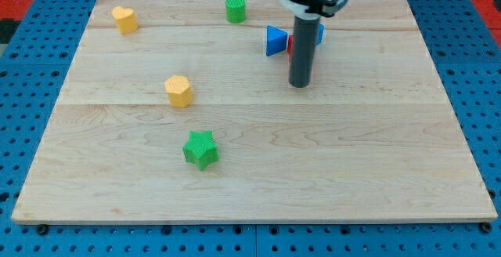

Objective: Move the red star along with blue triangle to the green circle

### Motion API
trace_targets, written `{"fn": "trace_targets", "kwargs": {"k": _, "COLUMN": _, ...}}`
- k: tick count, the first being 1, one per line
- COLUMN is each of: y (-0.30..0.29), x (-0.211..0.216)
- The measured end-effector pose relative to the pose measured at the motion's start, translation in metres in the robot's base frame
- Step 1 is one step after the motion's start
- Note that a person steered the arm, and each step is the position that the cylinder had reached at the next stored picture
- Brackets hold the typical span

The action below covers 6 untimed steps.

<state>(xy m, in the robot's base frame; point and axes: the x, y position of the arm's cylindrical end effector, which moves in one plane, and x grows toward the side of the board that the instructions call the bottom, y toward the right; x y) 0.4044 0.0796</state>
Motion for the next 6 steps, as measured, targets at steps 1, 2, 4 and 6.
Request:
{"fn": "trace_targets", "kwargs": {"k": 1, "y": 0.042, "x": 0.000}}
{"fn": "trace_targets", "kwargs": {"k": 2, "y": 0.061, "x": 0.000}}
{"fn": "trace_targets", "kwargs": {"k": 4, "y": 0.028, "x": -0.058}}
{"fn": "trace_targets", "kwargs": {"k": 6, "y": -0.047, "x": -0.069}}
